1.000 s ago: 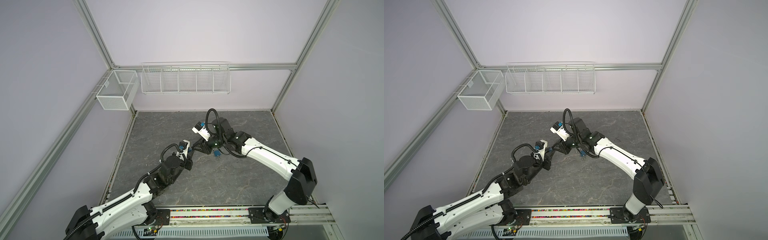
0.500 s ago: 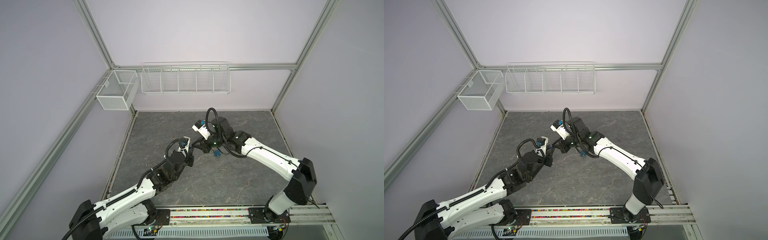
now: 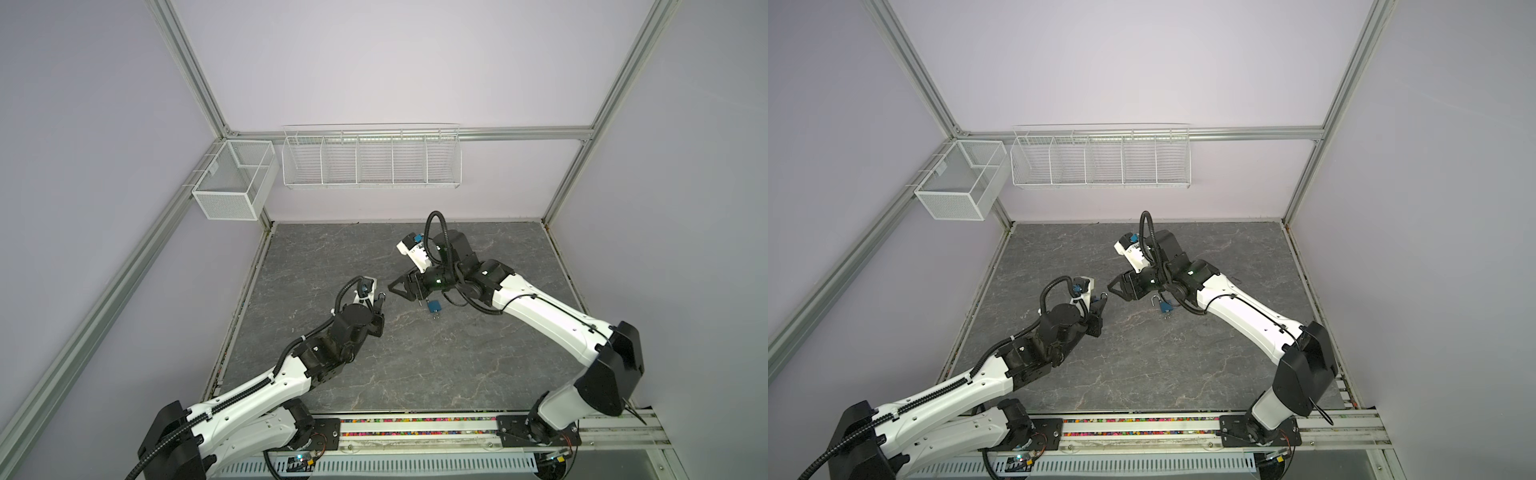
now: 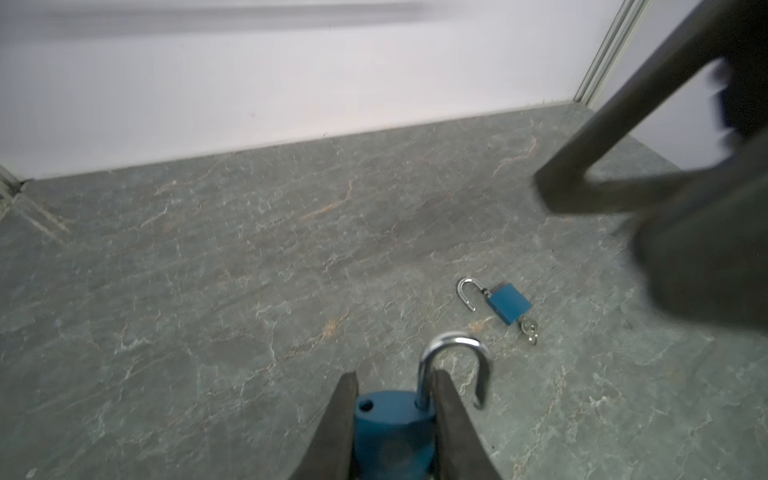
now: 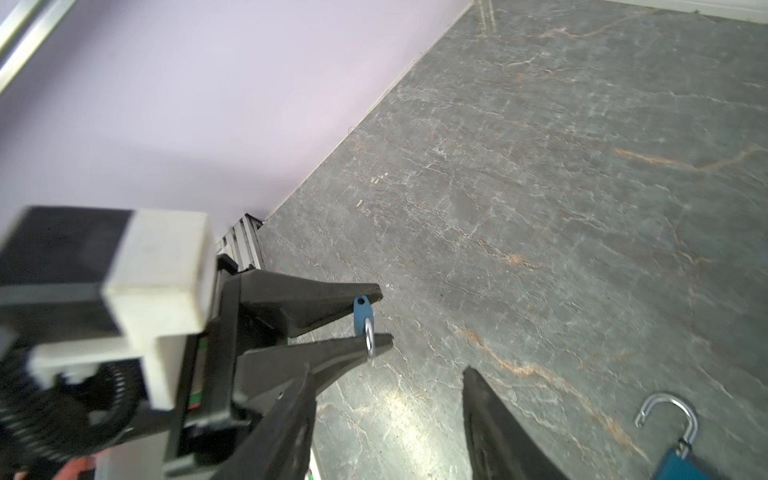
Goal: Unlock with the key
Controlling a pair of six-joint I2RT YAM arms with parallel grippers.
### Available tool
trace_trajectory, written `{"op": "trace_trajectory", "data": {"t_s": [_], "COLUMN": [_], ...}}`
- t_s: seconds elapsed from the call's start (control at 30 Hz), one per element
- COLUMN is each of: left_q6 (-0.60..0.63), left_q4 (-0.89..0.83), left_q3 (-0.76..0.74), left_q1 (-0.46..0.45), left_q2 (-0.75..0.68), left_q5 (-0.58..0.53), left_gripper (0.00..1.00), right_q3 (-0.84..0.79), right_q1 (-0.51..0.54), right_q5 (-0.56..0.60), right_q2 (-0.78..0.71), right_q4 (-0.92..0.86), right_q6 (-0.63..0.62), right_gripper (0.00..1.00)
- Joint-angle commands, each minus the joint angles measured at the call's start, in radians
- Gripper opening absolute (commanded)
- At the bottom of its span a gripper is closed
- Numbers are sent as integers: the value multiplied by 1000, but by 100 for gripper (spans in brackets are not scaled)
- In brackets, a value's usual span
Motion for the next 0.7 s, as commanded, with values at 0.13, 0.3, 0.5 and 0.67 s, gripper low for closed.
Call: {"op": "trace_trajectory", "data": {"t_s": [0.13, 0.3, 0.5, 0.67], "left_q6": [-177, -269, -298, -304], "left_q4": [-256, -404, -483, -478], "left_q3": [137, 262, 385, 415], "left_q1": [55, 64, 81, 82], "left_q2": [232, 439, 659, 743], "left_q5": [136, 117, 204, 226], "left_gripper": [0, 0, 0, 0], "right_q3": [-202, -324, -413, -458], "right_q1": [-75, -90, -99, -115], "right_q5": [19, 93, 184, 197], "right_q2": [-104, -152, -170, -181], "right_q4": [28, 51, 56, 68], "right_q6": [158, 240, 292, 302], "right_gripper": [63, 68, 75, 78]}}
